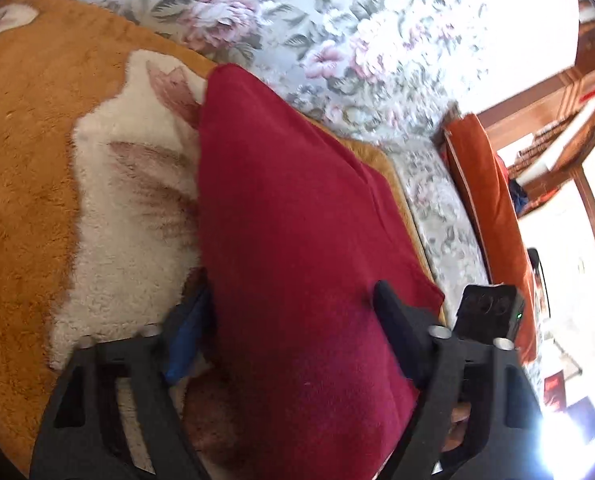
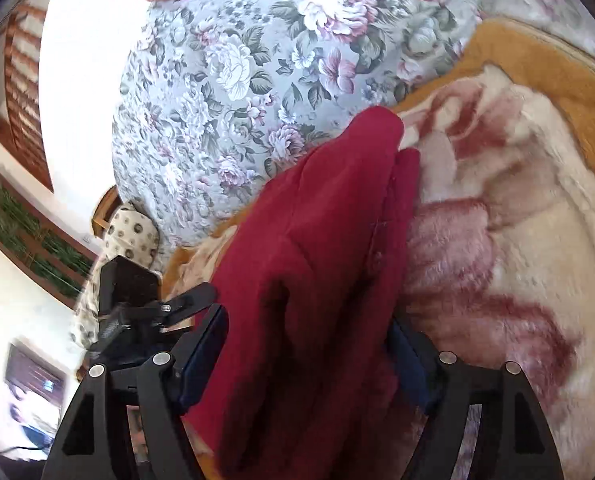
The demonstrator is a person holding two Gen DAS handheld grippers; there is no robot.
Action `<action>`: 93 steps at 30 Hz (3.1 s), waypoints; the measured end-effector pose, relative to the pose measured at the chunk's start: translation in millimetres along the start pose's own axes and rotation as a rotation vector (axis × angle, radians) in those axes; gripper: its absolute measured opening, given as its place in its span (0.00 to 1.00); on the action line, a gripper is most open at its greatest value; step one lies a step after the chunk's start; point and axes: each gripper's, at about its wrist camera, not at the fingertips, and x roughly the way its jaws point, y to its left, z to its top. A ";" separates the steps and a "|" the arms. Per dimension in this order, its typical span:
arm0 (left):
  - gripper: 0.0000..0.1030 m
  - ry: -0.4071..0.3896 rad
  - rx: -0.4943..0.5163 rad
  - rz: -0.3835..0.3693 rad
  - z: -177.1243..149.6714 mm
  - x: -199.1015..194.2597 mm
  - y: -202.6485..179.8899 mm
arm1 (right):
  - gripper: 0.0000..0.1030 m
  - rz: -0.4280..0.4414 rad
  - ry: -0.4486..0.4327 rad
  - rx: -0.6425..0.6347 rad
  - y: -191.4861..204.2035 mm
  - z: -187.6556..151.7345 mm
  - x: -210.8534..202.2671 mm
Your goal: Fold small clothes
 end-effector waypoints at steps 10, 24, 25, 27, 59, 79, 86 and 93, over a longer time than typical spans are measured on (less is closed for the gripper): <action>0.40 -0.129 0.067 0.040 25.6 -51.5 -13.7 | 0.32 0.044 -0.046 -0.053 41.0 31.5 -1.7; 0.59 -0.127 0.076 0.276 44.2 -71.3 45.1 | 0.40 -0.015 0.066 0.018 52.4 41.1 97.3; 0.59 -0.134 0.089 0.290 42.0 -75.6 42.0 | 0.40 -0.027 0.049 -0.001 56.5 41.0 87.3; 0.59 -0.159 0.135 0.323 36.5 -86.8 31.6 | 0.40 -0.068 0.019 -0.072 70.0 42.4 69.4; 1.00 -0.120 0.238 0.556 33.7 -22.0 12.6 | 0.45 -0.274 0.114 -0.823 128.8 19.3 119.8; 1.00 -0.247 0.126 0.576 -3.6 -113.8 -9.1 | 0.45 -0.392 0.063 -0.575 161.4 23.2 65.1; 1.00 -0.227 0.163 0.675 -93.7 -122.7 -22.9 | 0.48 -0.510 -0.117 -0.352 170.5 -53.7 -21.5; 1.00 -0.214 0.264 0.719 -140.2 -100.3 -29.5 | 0.48 -0.504 -0.208 -0.418 194.1 -93.0 -64.3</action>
